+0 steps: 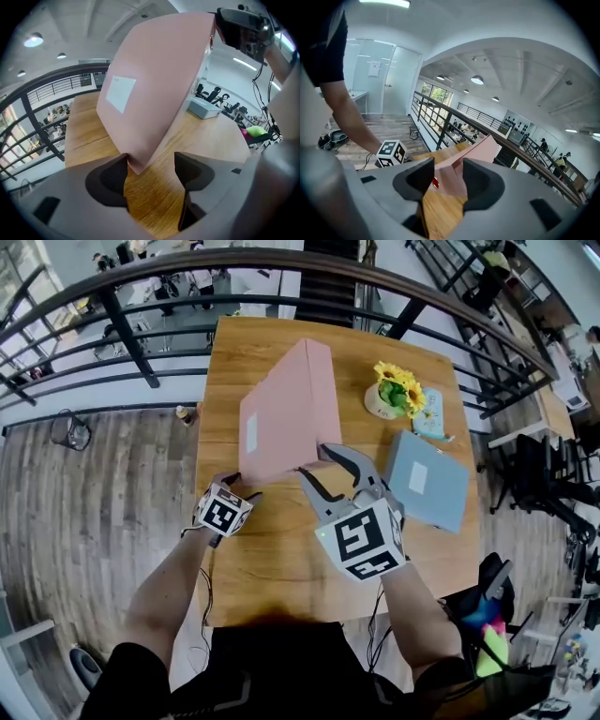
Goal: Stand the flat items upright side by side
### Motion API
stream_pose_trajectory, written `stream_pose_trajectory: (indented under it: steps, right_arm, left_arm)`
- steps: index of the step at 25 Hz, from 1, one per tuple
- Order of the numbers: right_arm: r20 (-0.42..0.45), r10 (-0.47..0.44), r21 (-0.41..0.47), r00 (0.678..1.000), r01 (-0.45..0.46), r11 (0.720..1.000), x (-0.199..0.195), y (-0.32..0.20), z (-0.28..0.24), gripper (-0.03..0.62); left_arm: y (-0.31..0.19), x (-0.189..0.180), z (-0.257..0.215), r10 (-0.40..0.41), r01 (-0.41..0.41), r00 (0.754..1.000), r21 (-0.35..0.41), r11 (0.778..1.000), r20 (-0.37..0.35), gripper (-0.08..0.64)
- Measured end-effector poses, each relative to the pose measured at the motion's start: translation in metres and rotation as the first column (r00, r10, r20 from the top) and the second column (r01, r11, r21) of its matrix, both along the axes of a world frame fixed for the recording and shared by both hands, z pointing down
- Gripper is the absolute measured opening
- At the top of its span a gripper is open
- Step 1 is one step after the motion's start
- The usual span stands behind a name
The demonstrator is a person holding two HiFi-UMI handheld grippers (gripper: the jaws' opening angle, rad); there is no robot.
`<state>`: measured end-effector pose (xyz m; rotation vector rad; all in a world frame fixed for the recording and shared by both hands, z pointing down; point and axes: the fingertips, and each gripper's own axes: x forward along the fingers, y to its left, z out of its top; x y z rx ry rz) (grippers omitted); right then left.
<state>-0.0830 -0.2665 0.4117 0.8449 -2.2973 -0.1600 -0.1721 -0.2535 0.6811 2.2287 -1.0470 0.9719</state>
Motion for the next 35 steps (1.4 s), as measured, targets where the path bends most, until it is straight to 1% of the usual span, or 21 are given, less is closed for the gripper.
stream_pose_trajectory:
  steps: [3, 6, 8, 9, 11, 13, 14, 17, 19, 21, 23, 24, 26, 28, 29, 31, 33, 35]
  right_arm:
    - [0.05, -0.027, -0.006, 0.998, 0.027, 1.0, -0.02, 0.003, -0.008, 0.201]
    - [0.065, -0.058, -0.013, 0.996, 0.059, 0.998, -0.036, 0.007, -0.013, 0.192]
    - [0.078, -0.08, -0.016, 0.994, 0.082, 0.997, -0.048, 0.01, -0.015, 0.192]
    - [0.085, -0.089, -0.01, 0.992, 0.09, 0.996, -0.053, 0.011, -0.015, 0.192]
    - [0.112, -0.096, -0.003, 0.989, 0.097, 0.995, -0.062, 0.01, -0.015, 0.178]
    - [0.14, -0.094, -0.01, 0.986, 0.096, 0.995, -0.066, 0.009, -0.016, 0.178]
    - [0.144, -0.095, -0.012, 0.985, 0.098, 0.995, -0.067, 0.009, -0.016, 0.178]
    - [0.174, -0.116, -0.016, 0.978, 0.121, 0.993, -0.076, 0.012, -0.019, 0.181]
    - [0.214, -0.13, -0.021, 0.968, 0.137, 0.99, -0.085, 0.012, -0.021, 0.181]
    - [0.213, -0.146, -0.011, 0.966, 0.152, 0.988, -0.092, 0.014, -0.021, 0.183]
    - [0.203, -0.162, 0.003, 0.966, 0.165, 0.986, -0.097, 0.017, -0.023, 0.19]
    - [0.219, -0.164, 0.006, 0.962, 0.167, 0.986, -0.098, 0.018, -0.026, 0.193]
    - [0.29, -0.151, 0.012, 0.945, 0.154, 0.988, -0.097, 0.018, -0.038, 0.203]
    - [0.361, -0.125, 0.017, 0.924, 0.127, 0.992, -0.09, 0.015, -0.049, 0.238]
    - [0.387, -0.106, 0.008, 0.916, 0.111, 0.994, -0.084, 0.012, -0.05, 0.25]
    - [0.417, -0.056, -0.045, 0.907, 0.082, 0.996, -0.071, 0.007, -0.037, 0.258]
    - [0.416, -0.01, -0.134, 0.909, 0.073, 0.988, -0.062, 0.005, -0.006, 0.259]
    - [0.401, 0.017, -0.216, 0.916, 0.077, 0.973, -0.058, 0.008, 0.027, 0.264]
  left_arm:
    - [-0.001, 0.002, 0.001, 0.016, -0.016, 1.0, 0.012, 1.0, -0.013, 0.33]
    - [0.004, 0.001, -0.002, 0.031, -0.031, 1.0, 0.008, 0.999, 0.002, 0.33]
    - [0.009, 0.0, -0.007, 0.052, -0.052, 0.999, 0.028, 0.998, 0.01, 0.33]
    - [0.009, -0.001, -0.011, 0.048, -0.048, 0.999, 0.045, 0.998, 0.004, 0.33]
    - [0.002, -0.008, -0.024, -0.008, 0.011, 0.999, 0.089, 0.996, -0.034, 0.33]
    - [-0.008, -0.017, -0.041, -0.079, 0.089, 0.993, 0.131, 0.987, -0.083, 0.33]
    - [-0.011, -0.02, -0.05, -0.092, 0.107, 0.991, 0.152, 0.983, -0.098, 0.33]
    - [-0.012, -0.02, -0.086, -0.059, 0.087, 0.99, 0.226, 0.97, -0.128, 0.33]
    - [-0.014, -0.017, -0.115, -0.034, 0.082, 0.984, 0.278, 0.957, -0.174, 0.33]
    - [-0.015, -0.015, -0.141, -0.02, 0.09, 0.977, 0.323, 0.942, -0.212, 0.33]
    - [-0.014, -0.014, -0.158, -0.004, 0.081, 0.978, 0.355, 0.931, -0.21, 0.33]
    - [-0.014, -0.014, -0.163, 0.001, 0.075, 0.979, 0.365, 0.928, -0.205, 0.33]
    - [-0.011, -0.016, -0.169, 0.001, 0.076, 0.979, 0.37, 0.926, -0.204, 0.33]
    - [-0.009, -0.019, -0.172, -0.003, 0.079, 0.979, 0.371, 0.925, -0.201, 0.328]
    - [-0.009, -0.02, -0.174, -0.004, 0.079, 0.98, 0.372, 0.925, -0.198, 0.329]
    - [-0.009, -0.025, -0.176, -0.004, 0.078, 0.98, 0.373, 0.924, -0.197, 0.328]
    - [-0.008, -0.029, -0.178, -0.005, 0.078, 0.982, 0.375, 0.924, -0.19, 0.328]
    - [-0.006, -0.032, -0.178, -0.001, 0.07, 0.984, 0.378, 0.923, -0.181, 0.325]
